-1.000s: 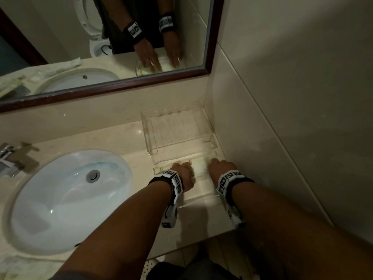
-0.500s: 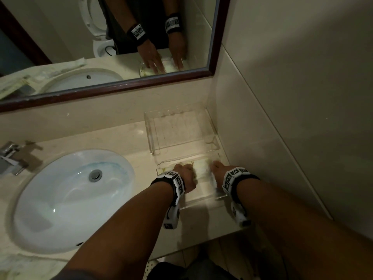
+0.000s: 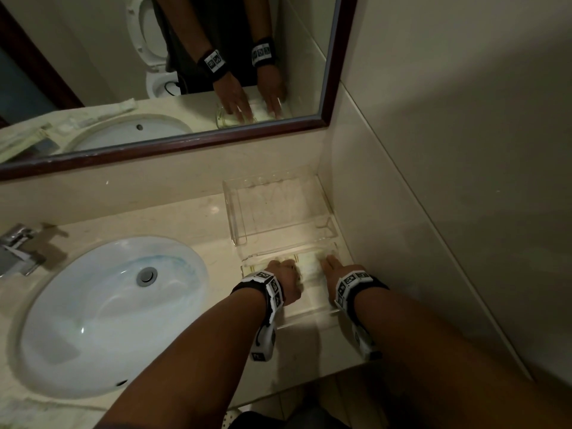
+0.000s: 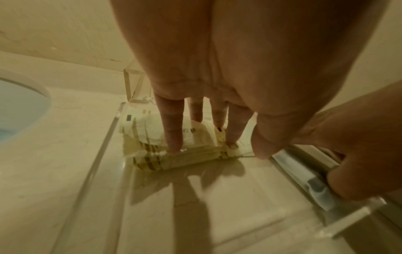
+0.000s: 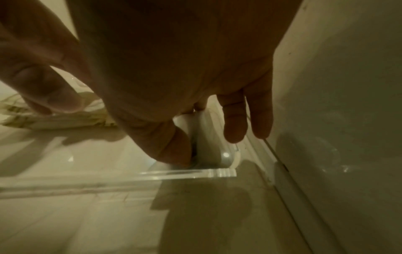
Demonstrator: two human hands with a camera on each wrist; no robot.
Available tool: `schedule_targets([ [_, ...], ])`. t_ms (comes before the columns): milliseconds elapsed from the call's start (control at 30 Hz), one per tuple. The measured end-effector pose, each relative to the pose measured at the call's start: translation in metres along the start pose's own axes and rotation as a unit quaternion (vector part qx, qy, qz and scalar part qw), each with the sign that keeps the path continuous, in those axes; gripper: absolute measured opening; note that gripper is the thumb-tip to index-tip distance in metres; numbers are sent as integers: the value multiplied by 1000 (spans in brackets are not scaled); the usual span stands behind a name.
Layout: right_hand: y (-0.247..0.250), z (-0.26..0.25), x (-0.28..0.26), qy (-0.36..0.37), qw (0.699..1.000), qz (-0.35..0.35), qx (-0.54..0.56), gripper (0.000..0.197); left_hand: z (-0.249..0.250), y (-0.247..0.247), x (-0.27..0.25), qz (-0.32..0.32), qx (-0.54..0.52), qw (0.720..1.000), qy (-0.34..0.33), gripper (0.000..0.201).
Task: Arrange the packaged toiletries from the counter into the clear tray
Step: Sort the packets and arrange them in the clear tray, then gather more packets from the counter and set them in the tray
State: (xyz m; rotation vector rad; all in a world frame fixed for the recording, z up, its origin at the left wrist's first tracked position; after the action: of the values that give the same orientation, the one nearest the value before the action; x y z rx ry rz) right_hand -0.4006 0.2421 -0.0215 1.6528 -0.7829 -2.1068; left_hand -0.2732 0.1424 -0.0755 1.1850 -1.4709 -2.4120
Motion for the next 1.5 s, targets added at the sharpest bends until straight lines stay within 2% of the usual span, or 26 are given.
schedule_targets([
  [100, -4, -2, 5, -11, 1000, -5, -5, 90, 0, -3, 3, 1, -4, 1000, -4, 54],
  [200, -7, -3, 4, -21, 1000, 6, -13, 89, -3, -9, 10, 10, -21, 1000, 11, 72],
  [300, -8, 0, 2, -9, 1000, 13, -13, 89, -6, -12, 11, 17, -20, 1000, 10, 79],
  [433, -7, 7, -7, 6, 1000, 16, 14, 91, -5, 10, -11, 15, -7, 1000, 11, 56],
  [600, 4, 5, -14, 5, 999, 46, 24, 93, -12, 31, -30, 22, -35, 999, 26, 52],
  [833, 51, -22, -25, 7, 994, 106, 39, 102, -48, 55, -80, 95, -92, 988, 78, 54],
  [1000, 90, -83, -33, 41, 990, 133, 17, 103, -96, 66, -139, 146, -121, 973, 131, 49],
  [1167, 117, -173, -45, 97, 979, 177, -16, 97, -166, 61, -202, 178, -169, 949, 201, 49],
  [1300, 134, -244, -49, 133, 974, 179, -43, 97, -220, 48, -258, 194, -220, 920, 261, 47],
  [1400, 143, -291, -53, 157, 968, 181, -68, 96, -254, 30, -295, 207, -246, 896, 306, 38],
  [1500, 146, -334, -56, 187, 960, 186, -90, 93, -281, 9, -329, 218, -270, 867, 357, 44],
])
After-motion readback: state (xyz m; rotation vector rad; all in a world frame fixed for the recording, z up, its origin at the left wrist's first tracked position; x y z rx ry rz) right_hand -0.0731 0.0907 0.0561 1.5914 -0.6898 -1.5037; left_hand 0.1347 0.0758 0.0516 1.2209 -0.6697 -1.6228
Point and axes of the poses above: each hand's wrist, its own x-axis towards the middle knuckle, its own y-axis out of the back of the hand, z = x × y, the point moved 3 cm from there along x, towards the middle knuckle, and after that the axes turned 3 degrees about -x, right-handed, at the moved point
